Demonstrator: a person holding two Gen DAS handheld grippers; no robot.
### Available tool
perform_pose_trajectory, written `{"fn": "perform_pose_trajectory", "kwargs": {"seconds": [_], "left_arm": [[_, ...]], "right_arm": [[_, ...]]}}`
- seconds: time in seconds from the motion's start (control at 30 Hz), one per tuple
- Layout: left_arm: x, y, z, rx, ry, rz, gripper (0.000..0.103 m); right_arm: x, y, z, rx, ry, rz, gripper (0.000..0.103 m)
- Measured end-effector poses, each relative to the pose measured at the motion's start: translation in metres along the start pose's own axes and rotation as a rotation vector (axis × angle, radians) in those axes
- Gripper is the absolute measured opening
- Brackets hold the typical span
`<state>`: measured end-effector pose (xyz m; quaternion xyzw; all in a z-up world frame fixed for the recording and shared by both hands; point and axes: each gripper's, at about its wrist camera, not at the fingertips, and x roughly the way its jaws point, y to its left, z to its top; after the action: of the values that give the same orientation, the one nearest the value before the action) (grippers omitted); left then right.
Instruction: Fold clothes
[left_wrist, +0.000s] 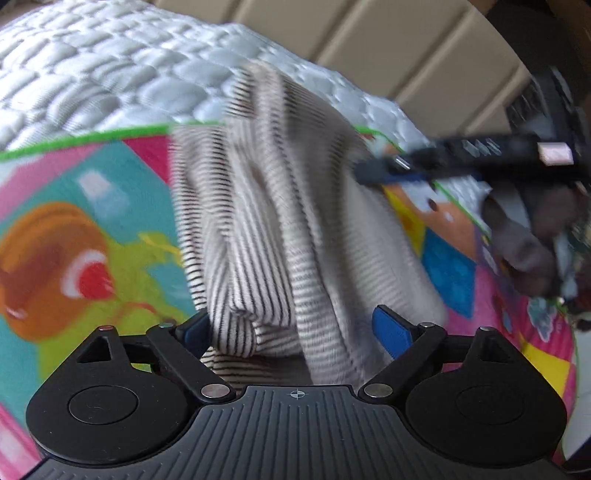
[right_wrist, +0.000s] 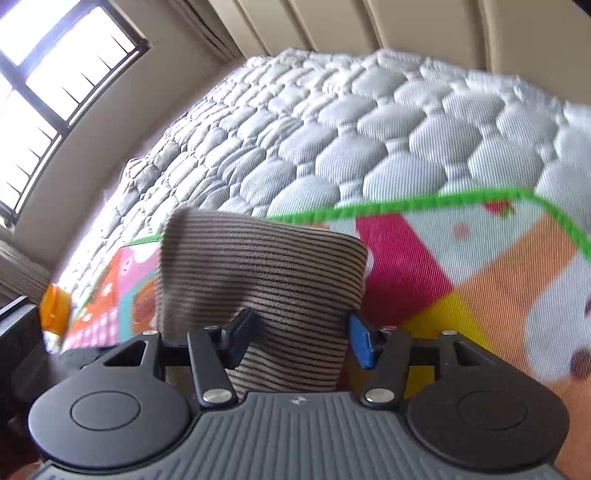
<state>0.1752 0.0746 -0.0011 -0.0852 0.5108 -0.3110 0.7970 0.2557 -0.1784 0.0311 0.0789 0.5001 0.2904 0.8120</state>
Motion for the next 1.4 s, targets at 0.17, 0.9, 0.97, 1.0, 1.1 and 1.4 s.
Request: {"fn": "perform_pose_trajectory", "kwargs": {"seconds": [0.17,0.9,0.97,1.0,1.1,1.4], "left_arm": [[-0.008,-0.033,-0.028,0.056,0.049,-0.222,0.092],[-0.034,0.0,-0.012,-0.27,-0.238,0.286,0.059],[-0.032,-0.002,-0.014,-0.256,-0.224,0.281,0.058],[-0.029,-0.001,-0.013,-0.263,-0.217,0.276,0.058],[-0.02,0.0,-0.01,-0.277,-0.194,0.257,0.055],[-0.012,-0.002,-0.01,-0.261,-0.176,0.225,0.053]], "right_arm": [[-0.012,-0.009,-0.008,-0.015,-0.007,0.054,0.069],[-0.011,0.122,-0.139,-0.776,-0.254,-0.352,0.062],[-0.013,0.12,-0.149,-0.822,-0.254,-0.371,0.062],[-0.01,0.12,-0.155,-0.858,-0.26,-0.381,0.062],[0.003,0.124,-0.163,-0.906,-0.252,-0.406,0.075],[-0.01,0.104,-0.155,-0.948,-0.336,-0.507,0.058]]}}
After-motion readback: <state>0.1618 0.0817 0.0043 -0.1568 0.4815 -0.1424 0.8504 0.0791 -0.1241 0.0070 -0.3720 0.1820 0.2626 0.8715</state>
